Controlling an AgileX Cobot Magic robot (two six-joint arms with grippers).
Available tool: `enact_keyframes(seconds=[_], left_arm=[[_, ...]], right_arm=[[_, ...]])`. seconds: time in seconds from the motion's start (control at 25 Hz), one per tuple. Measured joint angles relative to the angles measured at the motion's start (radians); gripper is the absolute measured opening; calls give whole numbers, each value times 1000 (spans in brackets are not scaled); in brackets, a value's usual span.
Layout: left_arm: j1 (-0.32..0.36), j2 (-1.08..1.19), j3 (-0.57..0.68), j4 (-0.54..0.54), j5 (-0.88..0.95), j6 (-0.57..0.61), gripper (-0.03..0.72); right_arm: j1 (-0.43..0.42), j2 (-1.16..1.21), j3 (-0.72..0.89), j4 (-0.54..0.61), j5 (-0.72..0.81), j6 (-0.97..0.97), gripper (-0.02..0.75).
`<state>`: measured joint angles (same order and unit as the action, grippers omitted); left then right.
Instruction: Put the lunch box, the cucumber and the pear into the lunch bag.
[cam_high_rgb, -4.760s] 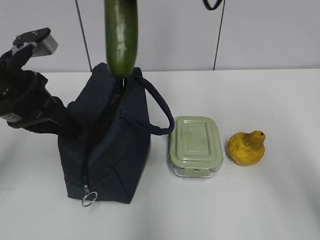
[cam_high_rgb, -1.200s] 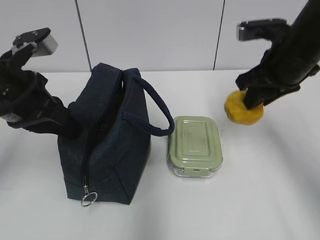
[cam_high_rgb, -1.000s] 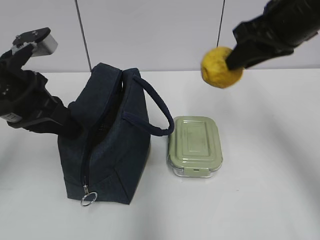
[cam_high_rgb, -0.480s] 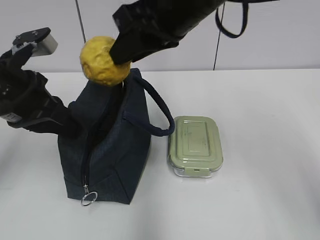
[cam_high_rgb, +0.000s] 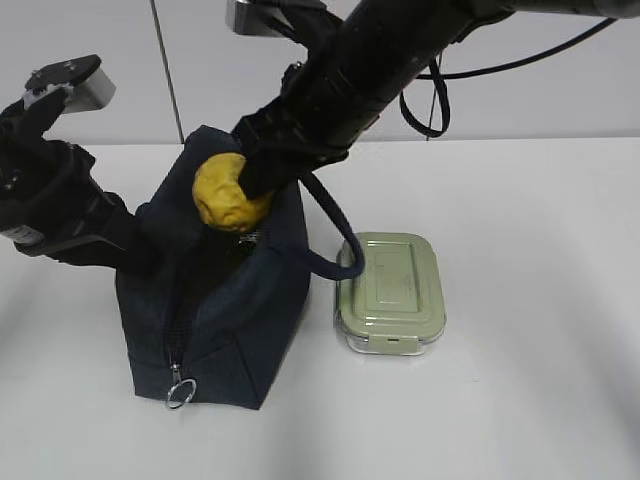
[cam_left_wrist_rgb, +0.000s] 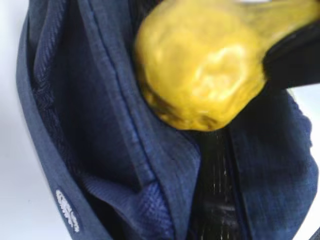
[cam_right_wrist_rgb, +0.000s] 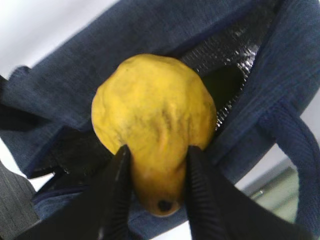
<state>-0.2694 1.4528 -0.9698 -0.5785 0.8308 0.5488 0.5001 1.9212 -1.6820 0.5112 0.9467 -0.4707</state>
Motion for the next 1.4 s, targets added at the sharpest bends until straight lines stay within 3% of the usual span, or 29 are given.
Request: enact_keyframes(seconds=[0.16, 0.4, 0.6, 0.8, 1.0, 1.16, 1.24, 1.4], left_arm=[[0, 0, 0, 0, -3, 0, 1], [0, 0, 0, 0, -7, 0, 1], [0, 0, 0, 0, -7, 0, 1], [0, 0, 0, 0, -7, 0, 1], [0, 0, 0, 0, -7, 0, 1], [0, 0, 0, 0, -6, 0, 1], [0, 0, 0, 0, -6, 0, 1], [0, 0, 0, 0, -4, 0, 1]], right_arm=[[0, 11, 0, -79, 36, 43, 300], [0, 11, -2, -22, 36, 23, 491], [-28, -49, -2, -42, 36, 52, 508], [-162, -183, 129, -101, -21, 116, 508], [-377, -266, 452, 85, -109, 35, 508], [-510, -228, 605, 360, -96, -170, 508], [-551, -173, 623, 485, -51, -273, 508], [-567, -47, 627, 622, 13, -407, 508]])
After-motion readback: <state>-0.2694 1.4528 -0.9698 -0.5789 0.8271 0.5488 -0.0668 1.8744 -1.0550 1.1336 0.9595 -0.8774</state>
